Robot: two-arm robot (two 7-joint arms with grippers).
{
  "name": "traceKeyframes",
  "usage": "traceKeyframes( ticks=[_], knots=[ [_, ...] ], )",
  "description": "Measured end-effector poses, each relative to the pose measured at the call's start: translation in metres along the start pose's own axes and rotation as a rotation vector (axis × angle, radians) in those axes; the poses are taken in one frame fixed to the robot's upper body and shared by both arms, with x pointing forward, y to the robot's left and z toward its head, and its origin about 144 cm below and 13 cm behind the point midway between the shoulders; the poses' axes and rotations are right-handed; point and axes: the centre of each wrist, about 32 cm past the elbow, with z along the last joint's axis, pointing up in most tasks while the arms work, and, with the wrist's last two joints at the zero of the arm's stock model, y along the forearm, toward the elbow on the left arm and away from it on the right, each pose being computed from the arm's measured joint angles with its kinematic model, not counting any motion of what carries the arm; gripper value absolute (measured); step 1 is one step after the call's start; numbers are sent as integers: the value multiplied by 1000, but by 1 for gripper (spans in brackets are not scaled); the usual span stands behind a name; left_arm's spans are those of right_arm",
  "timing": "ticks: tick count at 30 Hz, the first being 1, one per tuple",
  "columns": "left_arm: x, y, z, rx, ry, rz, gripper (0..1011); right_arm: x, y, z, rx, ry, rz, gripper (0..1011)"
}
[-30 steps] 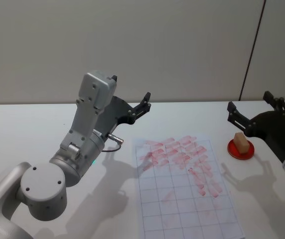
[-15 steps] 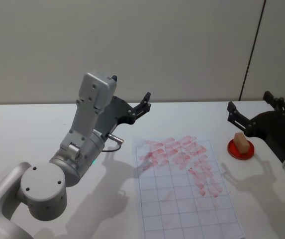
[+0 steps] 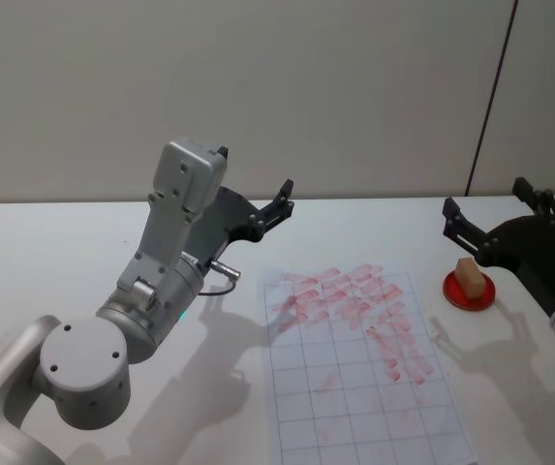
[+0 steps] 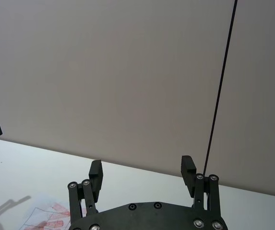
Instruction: Use the one hand to pick up the stamp and affix it onto the A4 paper.
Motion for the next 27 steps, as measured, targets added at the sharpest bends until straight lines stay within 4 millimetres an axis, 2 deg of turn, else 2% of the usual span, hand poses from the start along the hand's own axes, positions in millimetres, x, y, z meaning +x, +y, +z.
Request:
traceKeyframes(
  ticks=[13,27],
  knots=[
    [0,0,0,0,0,0,1001,1,0,0,-3,0,-4,1001],
    [0,0,0,0,0,0,1001,14,12,-5,-126,-10,-46,1001]
  ],
)
